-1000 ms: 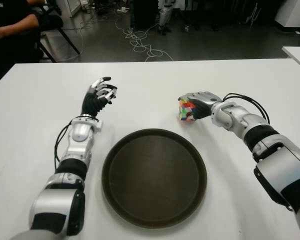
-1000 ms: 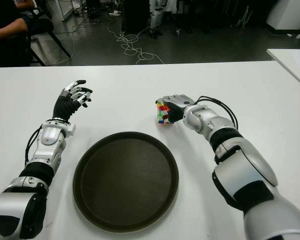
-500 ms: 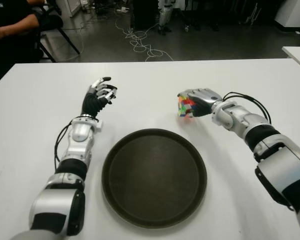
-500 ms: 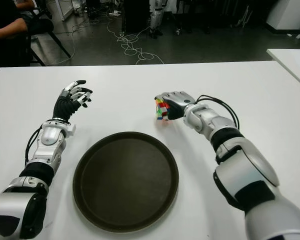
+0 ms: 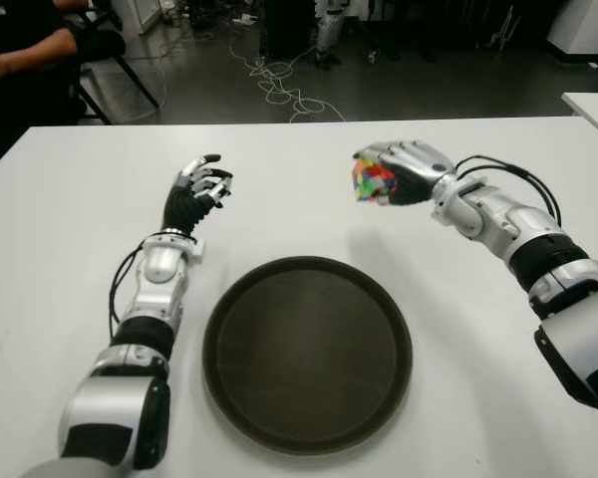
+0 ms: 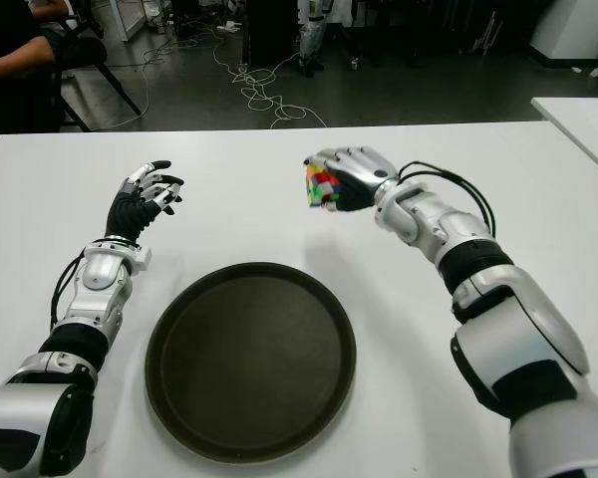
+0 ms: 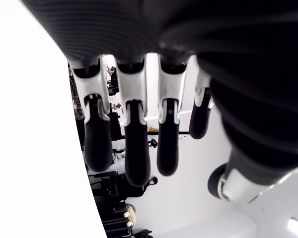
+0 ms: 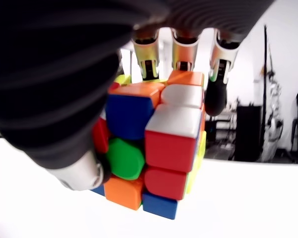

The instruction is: Pick up the Rubik's Cube and put it in the plate

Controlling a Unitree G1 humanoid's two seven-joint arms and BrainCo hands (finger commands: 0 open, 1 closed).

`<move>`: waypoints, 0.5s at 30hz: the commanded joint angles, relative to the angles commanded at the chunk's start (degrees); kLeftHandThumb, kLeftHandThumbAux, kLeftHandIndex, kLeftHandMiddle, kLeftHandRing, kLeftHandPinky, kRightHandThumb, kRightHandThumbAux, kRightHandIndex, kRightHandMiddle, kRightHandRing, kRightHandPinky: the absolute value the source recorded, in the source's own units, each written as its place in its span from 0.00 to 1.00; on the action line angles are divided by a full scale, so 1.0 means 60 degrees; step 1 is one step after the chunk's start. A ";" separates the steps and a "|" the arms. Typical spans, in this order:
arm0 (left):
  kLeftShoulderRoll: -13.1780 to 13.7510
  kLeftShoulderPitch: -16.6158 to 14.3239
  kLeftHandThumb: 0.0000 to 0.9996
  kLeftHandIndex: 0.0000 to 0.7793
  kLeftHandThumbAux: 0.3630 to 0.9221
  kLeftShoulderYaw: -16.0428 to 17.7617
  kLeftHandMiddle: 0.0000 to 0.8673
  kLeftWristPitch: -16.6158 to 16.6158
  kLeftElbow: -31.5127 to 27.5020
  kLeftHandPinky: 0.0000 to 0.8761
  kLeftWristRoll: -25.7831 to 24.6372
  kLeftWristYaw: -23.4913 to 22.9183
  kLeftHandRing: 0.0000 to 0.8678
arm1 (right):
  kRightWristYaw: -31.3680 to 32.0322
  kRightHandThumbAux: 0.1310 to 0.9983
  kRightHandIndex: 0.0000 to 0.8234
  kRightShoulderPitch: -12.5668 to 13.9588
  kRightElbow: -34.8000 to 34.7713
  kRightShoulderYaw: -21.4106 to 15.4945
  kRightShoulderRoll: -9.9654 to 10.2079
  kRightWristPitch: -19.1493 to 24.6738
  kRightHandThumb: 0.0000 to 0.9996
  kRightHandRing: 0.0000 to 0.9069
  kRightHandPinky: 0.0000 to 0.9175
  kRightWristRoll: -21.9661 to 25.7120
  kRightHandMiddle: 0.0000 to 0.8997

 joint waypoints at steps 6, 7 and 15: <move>0.0017 -0.0022 0.29 0.28 0.53 0.0021 0.46 -0.0023 0.0062 0.64 -0.0024 -0.0032 0.56 | -0.0086 0.70 0.50 0.0311 -0.0823 -0.0275 -0.0167 0.0230 0.70 0.54 0.51 0.0081 0.53; 0.0017 -0.0024 0.29 0.28 0.53 0.0023 0.46 -0.0025 0.0068 0.64 -0.0026 -0.0034 0.56 | -0.0075 0.70 0.50 0.0343 -0.0892 -0.0296 -0.0175 0.0261 0.70 0.53 0.50 0.0081 0.52; 0.0017 -0.0076 0.30 0.28 0.53 0.0045 0.46 0.0004 0.0145 0.63 -0.0060 -0.0078 0.56 | -0.0064 0.69 0.50 0.0616 -0.1510 -0.0540 -0.0262 0.0417 0.70 0.47 0.46 0.0071 0.47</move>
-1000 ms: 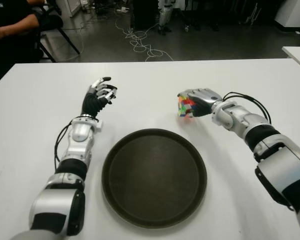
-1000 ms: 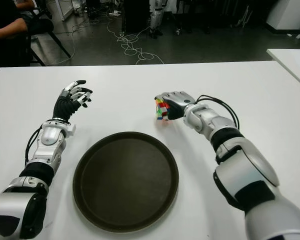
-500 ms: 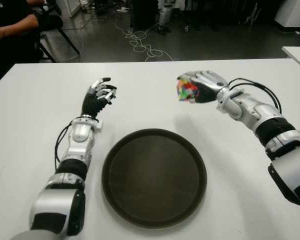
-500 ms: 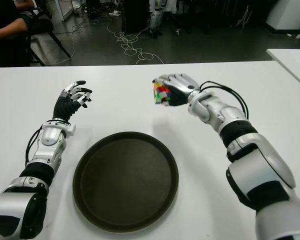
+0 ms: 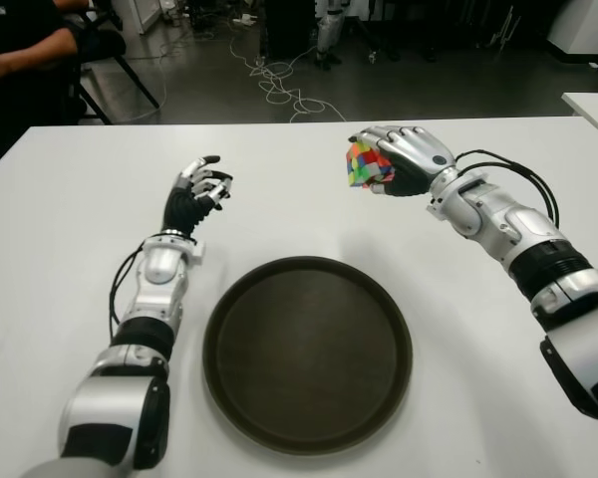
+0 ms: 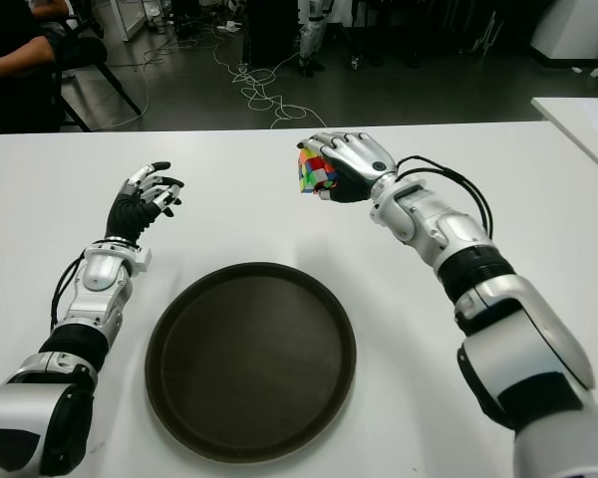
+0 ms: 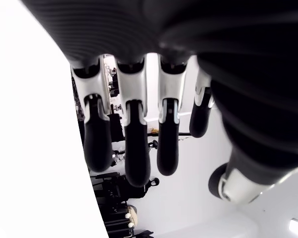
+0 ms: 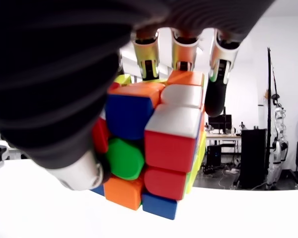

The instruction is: Pick up the Rubik's Cube and put it in the plate

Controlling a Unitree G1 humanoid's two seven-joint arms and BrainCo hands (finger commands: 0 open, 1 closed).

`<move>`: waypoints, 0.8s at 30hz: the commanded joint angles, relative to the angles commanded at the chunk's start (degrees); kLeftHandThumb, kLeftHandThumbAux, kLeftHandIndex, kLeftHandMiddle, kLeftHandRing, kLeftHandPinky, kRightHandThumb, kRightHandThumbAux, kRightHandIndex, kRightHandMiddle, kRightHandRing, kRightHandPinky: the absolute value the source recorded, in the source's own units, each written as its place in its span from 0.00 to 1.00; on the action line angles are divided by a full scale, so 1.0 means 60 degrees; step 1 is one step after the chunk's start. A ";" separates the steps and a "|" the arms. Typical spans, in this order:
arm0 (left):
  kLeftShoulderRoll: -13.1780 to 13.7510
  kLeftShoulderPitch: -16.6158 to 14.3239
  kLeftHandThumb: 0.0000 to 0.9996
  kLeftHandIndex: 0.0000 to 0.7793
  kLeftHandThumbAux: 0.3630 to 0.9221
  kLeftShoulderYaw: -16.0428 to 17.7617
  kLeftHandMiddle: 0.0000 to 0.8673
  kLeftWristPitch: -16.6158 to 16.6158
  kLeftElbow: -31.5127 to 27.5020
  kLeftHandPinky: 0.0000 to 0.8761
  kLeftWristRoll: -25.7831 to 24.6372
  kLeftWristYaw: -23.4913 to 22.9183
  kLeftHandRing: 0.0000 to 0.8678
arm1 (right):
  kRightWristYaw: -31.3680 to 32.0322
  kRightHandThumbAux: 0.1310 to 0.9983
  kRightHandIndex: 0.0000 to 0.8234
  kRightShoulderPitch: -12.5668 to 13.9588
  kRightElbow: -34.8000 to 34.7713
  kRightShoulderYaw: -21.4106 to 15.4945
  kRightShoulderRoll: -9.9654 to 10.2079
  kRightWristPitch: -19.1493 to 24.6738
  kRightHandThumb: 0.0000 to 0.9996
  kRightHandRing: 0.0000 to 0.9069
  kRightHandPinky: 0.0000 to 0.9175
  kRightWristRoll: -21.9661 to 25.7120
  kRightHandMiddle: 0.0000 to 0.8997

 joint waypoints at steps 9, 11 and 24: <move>-0.0013 -0.0060 0.32 0.30 0.57 0.0025 0.48 0.0012 0.0087 0.64 -0.0010 0.0052 0.56 | 0.0347 0.69 0.50 0.0694 -0.1716 -0.0294 -0.0172 0.0264 0.70 0.42 0.43 0.0029 0.42; -0.0013 -0.0074 0.32 0.30 0.57 0.0026 0.49 0.0001 0.0114 0.64 -0.0004 0.0066 0.57 | 0.0434 0.69 0.50 0.0938 -0.2168 -0.0332 -0.0145 0.0324 0.71 0.42 0.43 0.0016 0.42; -0.0016 -0.0151 0.30 0.30 0.56 0.0014 0.48 -0.0026 0.0235 0.62 0.0012 0.0072 0.56 | 0.2295 0.65 0.53 0.2656 -0.4770 -0.0007 0.0532 -0.0487 0.83 0.43 0.46 0.0889 0.48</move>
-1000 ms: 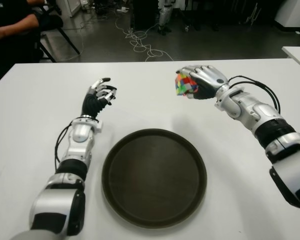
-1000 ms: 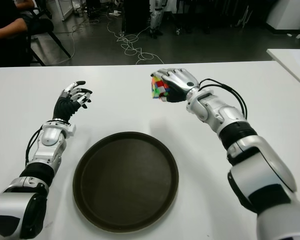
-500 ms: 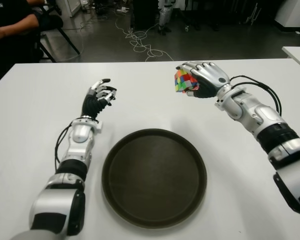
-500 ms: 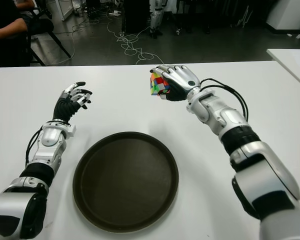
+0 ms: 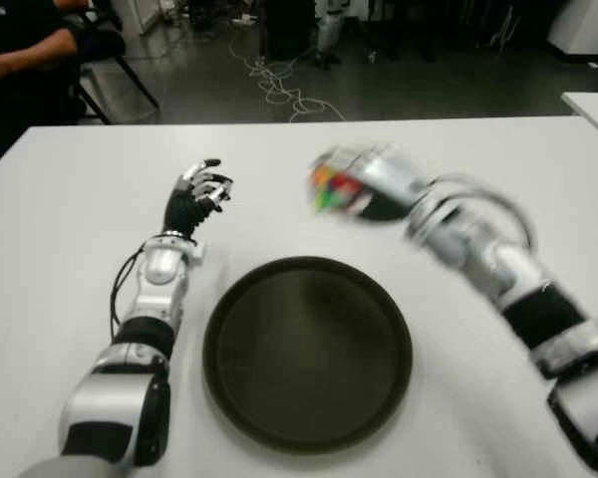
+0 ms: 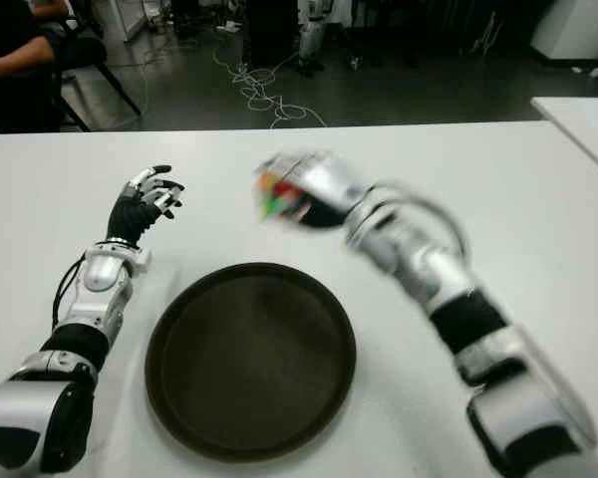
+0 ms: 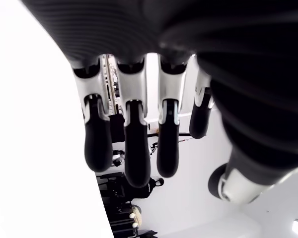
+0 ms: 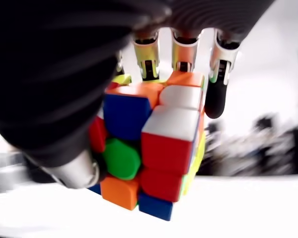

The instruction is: Pick up the Rubik's Cube and put it in the plate

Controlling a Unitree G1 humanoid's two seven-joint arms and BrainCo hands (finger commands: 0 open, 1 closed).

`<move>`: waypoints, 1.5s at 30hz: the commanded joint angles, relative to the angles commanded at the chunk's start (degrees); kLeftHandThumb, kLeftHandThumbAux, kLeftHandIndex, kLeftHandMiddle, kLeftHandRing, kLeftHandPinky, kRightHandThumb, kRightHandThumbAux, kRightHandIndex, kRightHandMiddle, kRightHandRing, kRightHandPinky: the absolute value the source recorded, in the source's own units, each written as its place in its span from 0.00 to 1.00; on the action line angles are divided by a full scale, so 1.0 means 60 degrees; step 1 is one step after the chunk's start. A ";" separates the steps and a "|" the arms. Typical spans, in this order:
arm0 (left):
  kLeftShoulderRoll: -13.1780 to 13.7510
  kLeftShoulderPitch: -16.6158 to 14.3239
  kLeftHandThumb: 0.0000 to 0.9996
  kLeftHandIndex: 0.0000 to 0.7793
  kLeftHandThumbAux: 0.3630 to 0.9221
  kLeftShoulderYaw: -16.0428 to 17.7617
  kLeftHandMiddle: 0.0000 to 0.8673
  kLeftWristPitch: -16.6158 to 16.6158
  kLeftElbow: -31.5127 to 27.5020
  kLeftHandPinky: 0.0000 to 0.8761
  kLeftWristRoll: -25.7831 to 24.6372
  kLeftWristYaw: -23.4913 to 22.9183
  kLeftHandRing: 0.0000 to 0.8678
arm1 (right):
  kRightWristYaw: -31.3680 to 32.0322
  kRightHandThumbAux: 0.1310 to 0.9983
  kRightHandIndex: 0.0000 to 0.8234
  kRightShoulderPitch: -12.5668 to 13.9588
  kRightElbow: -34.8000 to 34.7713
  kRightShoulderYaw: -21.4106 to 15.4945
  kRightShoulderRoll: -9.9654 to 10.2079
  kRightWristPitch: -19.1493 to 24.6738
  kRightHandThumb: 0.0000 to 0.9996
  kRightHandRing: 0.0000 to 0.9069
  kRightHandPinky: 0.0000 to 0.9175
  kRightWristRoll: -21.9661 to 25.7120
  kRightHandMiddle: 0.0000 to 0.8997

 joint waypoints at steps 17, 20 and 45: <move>-0.0100 0.0014 0.30 0.28 0.61 0.0014 0.47 0.0030 -0.0123 0.62 -0.0031 0.0137 0.55 | 0.2986 0.65 0.52 0.0740 -0.1210 -0.0224 0.0030 -0.1377 0.84 0.44 0.45 0.2612 0.50; -0.0106 0.0021 0.30 0.29 0.61 0.0016 0.48 0.0033 -0.0152 0.63 -0.0029 0.0166 0.56 | 0.3291 0.65 0.51 0.0763 -0.1304 -0.0302 0.0049 -0.1295 0.84 0.44 0.45 0.2757 0.50; -0.0087 0.0056 0.31 0.29 0.58 -0.0073 0.47 0.0237 -0.0311 0.63 0.0064 0.0327 0.56 | 0.5431 0.66 0.46 0.1054 -0.1696 -0.0607 0.0203 -0.0277 0.83 0.52 0.56 0.3921 0.53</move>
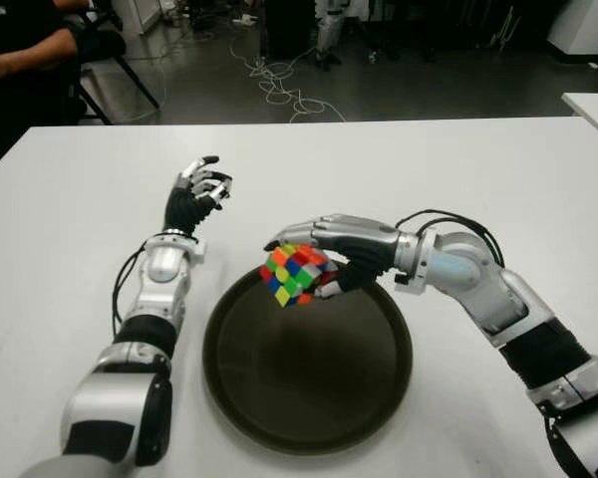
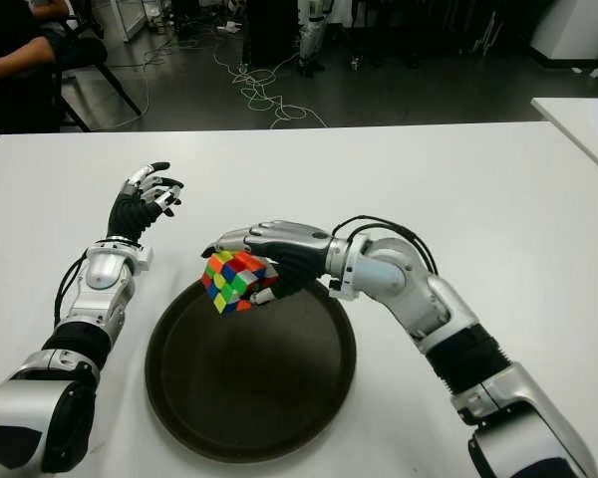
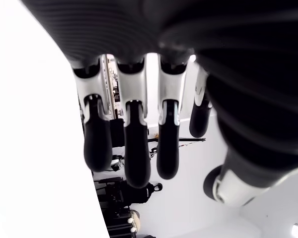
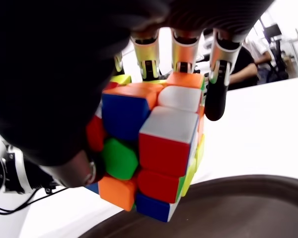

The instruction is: Pick up the Rubik's Cube and put it in the plate

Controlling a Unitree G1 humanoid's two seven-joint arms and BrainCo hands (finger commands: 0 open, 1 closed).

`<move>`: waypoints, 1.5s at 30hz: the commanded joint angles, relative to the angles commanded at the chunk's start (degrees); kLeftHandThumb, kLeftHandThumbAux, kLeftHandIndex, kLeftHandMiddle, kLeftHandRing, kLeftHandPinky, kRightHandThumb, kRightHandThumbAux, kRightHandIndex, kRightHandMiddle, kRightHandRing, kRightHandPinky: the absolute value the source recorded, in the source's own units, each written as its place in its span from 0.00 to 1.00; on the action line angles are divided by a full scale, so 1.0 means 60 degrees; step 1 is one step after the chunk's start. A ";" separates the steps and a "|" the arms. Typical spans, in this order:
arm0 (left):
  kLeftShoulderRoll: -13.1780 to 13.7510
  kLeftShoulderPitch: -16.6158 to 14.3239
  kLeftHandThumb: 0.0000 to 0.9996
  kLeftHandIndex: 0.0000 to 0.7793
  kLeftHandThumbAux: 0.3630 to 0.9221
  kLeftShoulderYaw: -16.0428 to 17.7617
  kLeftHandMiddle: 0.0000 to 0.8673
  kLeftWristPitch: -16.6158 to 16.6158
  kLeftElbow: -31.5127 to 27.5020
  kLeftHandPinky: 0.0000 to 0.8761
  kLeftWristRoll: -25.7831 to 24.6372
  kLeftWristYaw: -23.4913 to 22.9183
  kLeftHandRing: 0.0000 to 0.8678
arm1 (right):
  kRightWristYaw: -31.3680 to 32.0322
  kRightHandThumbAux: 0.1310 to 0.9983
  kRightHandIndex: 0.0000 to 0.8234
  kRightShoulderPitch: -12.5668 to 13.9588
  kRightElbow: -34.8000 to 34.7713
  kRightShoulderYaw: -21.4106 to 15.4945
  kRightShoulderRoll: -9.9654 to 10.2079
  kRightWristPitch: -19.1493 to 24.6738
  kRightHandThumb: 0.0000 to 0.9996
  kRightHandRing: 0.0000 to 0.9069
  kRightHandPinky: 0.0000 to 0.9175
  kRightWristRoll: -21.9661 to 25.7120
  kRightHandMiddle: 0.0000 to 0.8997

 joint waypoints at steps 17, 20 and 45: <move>-0.0065 -0.0008 0.30 0.28 0.61 0.0046 0.48 -0.0048 0.0016 0.63 -0.0063 0.0012 0.57 | -0.0440 0.65 0.49 0.0219 0.0276 -0.0220 0.0387 -0.0271 0.83 0.47 0.47 -0.0157 0.51; -0.0079 -0.0019 0.30 0.28 0.61 0.0055 0.47 -0.0024 0.0017 0.63 -0.0082 0.0001 0.56 | -0.0697 0.65 0.51 0.0272 0.0435 -0.0241 0.0481 -0.0412 0.83 0.43 0.43 -0.0229 0.50; -0.0072 -0.0012 0.31 0.30 0.61 0.0014 0.47 0.0061 -0.0085 0.61 -0.0035 0.0008 0.55 | -0.0868 0.59 0.00 0.0135 0.1019 -0.0109 0.0544 -0.0567 0.00 0.00 0.00 -0.0830 0.00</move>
